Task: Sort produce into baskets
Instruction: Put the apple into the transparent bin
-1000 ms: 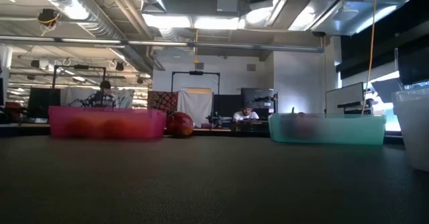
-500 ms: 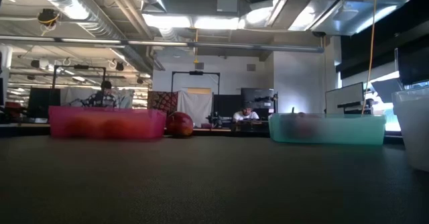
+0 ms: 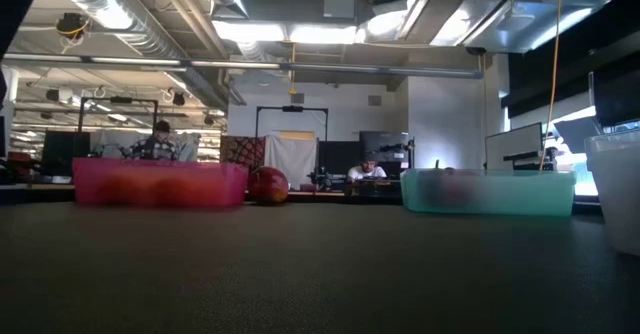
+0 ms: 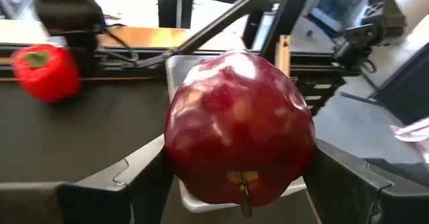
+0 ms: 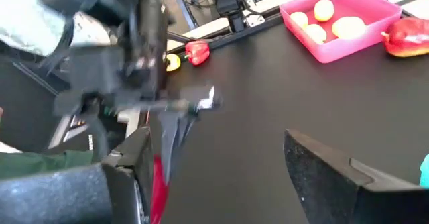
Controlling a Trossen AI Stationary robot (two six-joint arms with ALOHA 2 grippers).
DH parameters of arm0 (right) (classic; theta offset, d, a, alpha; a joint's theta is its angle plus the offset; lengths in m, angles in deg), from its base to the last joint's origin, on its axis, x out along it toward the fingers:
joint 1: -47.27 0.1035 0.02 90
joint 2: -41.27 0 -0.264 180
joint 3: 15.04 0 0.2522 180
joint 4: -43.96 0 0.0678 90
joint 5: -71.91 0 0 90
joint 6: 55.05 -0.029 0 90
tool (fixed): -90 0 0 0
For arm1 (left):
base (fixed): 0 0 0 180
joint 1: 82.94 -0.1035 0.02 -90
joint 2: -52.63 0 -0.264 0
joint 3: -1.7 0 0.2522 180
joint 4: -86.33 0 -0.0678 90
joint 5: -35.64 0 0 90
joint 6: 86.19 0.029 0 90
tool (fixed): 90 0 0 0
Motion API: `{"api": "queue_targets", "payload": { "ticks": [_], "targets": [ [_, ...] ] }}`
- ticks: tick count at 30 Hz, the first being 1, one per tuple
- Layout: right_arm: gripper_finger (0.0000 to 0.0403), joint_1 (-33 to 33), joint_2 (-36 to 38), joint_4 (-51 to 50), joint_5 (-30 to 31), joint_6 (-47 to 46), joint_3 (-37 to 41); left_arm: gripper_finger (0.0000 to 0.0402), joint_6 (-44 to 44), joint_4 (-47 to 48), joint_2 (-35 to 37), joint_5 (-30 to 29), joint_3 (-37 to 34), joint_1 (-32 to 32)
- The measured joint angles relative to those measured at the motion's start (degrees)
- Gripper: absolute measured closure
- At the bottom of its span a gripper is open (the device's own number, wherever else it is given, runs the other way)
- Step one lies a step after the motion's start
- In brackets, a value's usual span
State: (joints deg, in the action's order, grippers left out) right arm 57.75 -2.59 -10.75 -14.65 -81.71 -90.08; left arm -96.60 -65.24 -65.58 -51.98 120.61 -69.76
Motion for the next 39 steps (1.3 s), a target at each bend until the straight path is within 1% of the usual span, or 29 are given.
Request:
{"api": "queue_targets", "payload": {
  "ticks": [2, 6, 10, 11, 14, 16, 17, 21, 23, 25, 27, 32, 37, 39],
  "targets": [
    [0.0157, 0.0, -0.6, 0.1, 0.0, -0.8, 0.0, 0.0116, -0.5, 0.4, -2.6, 1.8, 2.5, 0.2],
    [0.0157, 0.0, -1.4, 0.0, 0.1, -2.3, 0.0, 0.0116, -1.2, -0.3, -6.9, 2.5, 5.7, 0.3],
    [0.0157, 0.0, -2.4, 0.0, 0.8, -3.7, 0.0, 0.0116, -1.7, -1.5, -10.1, 2.8, 6.3, 0.4],
    [0.0157, 0.0, -2.8, 0.0, 1.2, -4.1, 0.0, 0.0116, -1.8, -1.5, -10.6, 3.8, 6.3, 0.4],
    [0.0157, 0.0, -3.7, 0.1, 2.7, -4.7, 0.0, 0.0116, -1.4, -2.3, -11.9, 9.3, 6.2, 0.0],
    [0.0157, 0.0, -4.5, 0.3, 3.6, -4.8, 0.0, 0.0116, 1.4, -3.2, -12.3, 12.5, 6.3, -0.2],
    [0.0157, 0.0, -4.9, 0.6, 4.0, -4.8, 0.0, 0.0116, 3.4, -3.6, -12.7, 12.9, 6.2, -0.2],
    [0.0157, 0.0, -6.1, 0.6, 5.1, -5.5, 0.0, 0.0116, 13.4, -3.7, -14.2, 13.0, 6.2, -0.2],
    [0.0157, 0.0, -6.4, 0.3, 5.0, -6.2, 0.0, 0.0116, 15.3, -4.6, -15.8, 13.0, 6.2, -0.1],
    [0.0157, 0.0, -7.0, 0.6, 5.0, -6.5, 0.0, 0.0116, 16.2, -4.6, -17.7, 13.0, 6.2, 0.3],
    [0.0157, 0.0, -7.2, 0.2, 5.0, -6.6, 0.0, 0.0116, 16.2, -6.7, -19.1, 13.2, 6.1, 0.9],
    [0.0157, 0.0, -7.8, 0.1, 5.0, -6.6, 0.0, 0.0116, 16.2, -9.2, -19.4, 13.3, 6.1, 0.9],
    [0.0157, 0.0, -8.2, -0.2, 5.0, -6.5, 0.0, 0.0115, 16.5, -9.7, -19.4, 7.5, 6.1, 0.9],
    [0.0157, 0.0, -8.2, -0.1, 5.0, -6.5, 0.0, 0.0110, 16.8, -9.7, -19.4, 6.4, 6.1, 1.3]
  ]
}}
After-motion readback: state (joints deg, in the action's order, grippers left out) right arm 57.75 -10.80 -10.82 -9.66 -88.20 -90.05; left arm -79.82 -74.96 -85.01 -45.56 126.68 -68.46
